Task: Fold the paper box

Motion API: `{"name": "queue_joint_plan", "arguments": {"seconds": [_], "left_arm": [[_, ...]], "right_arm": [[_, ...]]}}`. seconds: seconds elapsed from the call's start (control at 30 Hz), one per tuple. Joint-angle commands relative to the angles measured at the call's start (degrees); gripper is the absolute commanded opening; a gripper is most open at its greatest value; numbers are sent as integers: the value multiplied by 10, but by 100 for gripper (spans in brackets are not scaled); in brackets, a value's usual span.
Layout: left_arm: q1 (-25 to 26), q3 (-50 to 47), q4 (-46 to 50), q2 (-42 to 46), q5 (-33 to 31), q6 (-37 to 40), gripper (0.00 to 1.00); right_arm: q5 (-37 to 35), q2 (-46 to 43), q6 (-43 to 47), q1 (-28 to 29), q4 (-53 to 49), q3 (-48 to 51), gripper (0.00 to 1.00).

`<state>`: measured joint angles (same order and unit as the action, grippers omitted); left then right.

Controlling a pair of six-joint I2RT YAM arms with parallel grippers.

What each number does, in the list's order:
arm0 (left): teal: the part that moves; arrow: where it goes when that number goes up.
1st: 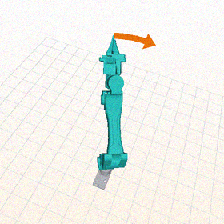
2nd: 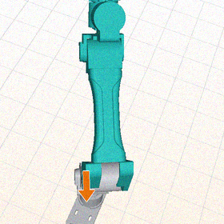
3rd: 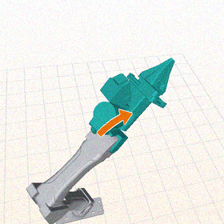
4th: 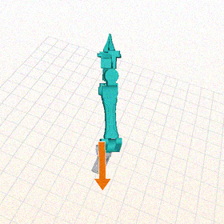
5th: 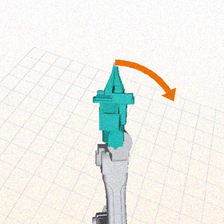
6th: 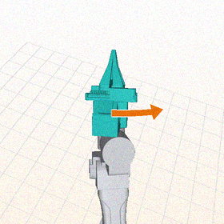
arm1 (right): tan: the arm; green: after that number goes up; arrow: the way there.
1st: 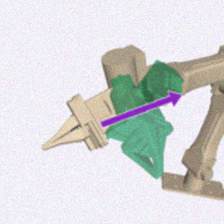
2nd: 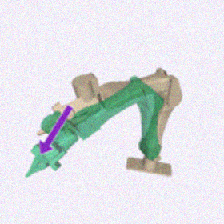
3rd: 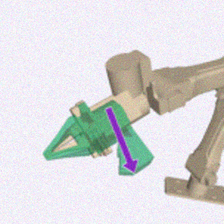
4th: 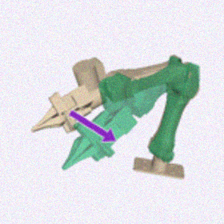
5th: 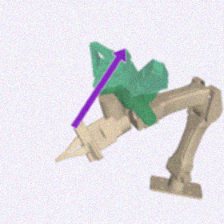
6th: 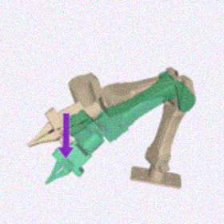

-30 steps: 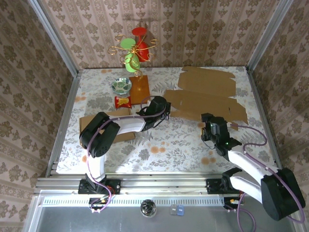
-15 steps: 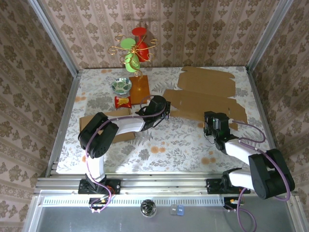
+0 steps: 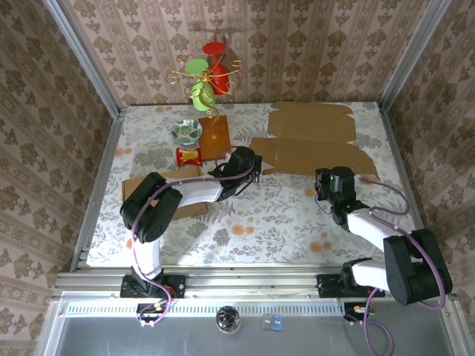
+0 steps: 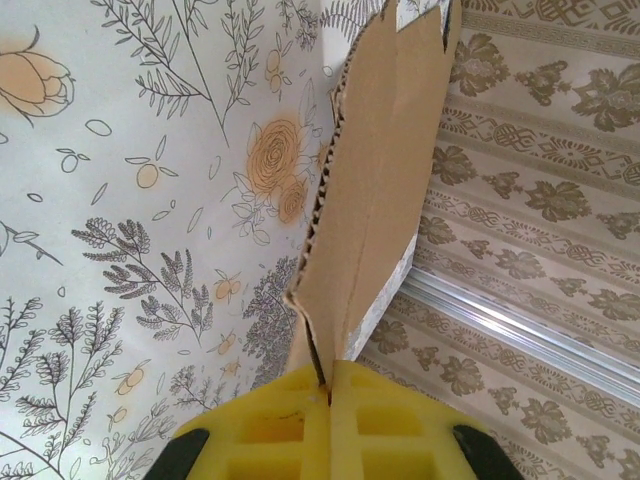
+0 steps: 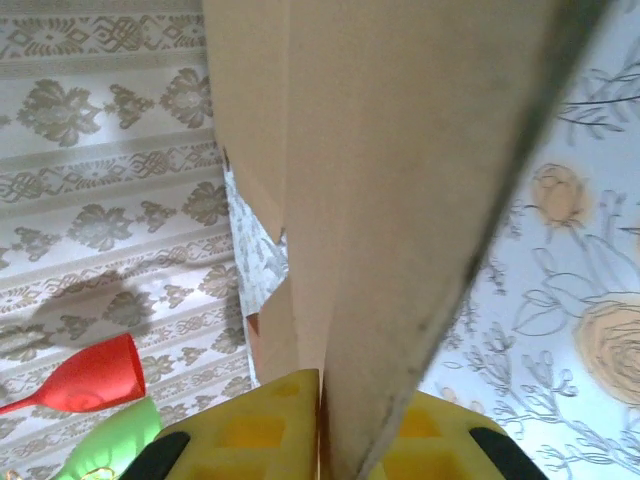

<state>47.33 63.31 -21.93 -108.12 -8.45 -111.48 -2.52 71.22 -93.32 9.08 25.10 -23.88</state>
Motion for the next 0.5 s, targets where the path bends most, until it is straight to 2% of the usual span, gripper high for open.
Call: {"name": "queue_joint_plan", "arguments": {"seconds": [0.0, 0.1, 0.17, 0.2, 0.27, 0.33, 0.47], "left_arm": [[5, -8, 4, 22, 1, -13, 0], [4, -8, 1, 21, 3, -13, 0], [3, -8, -4, 23, 8, -9, 0], [3, -10, -4, 24, 11, -6, 6], [-1, -12, 4, 34, 23, 7, 29], [-5, -18, 15, 49, 37, 28, 41], [-17, -43, 37, 102, 59, 91, 47]], "right_arm": [[8, 5, -2, -3, -2, -26, 9], [6, -1, -4, -4, -24, -38, 0], [5, -12, -2, -6, -45, -48, 0], [4, -18, 0, -7, -58, -54, 0], [5, -31, 3, -11, -81, -69, 0], [13, -38, 7, -16, -100, -85, 0], [34, -54, 23, -28, -156, -136, 0]]}}
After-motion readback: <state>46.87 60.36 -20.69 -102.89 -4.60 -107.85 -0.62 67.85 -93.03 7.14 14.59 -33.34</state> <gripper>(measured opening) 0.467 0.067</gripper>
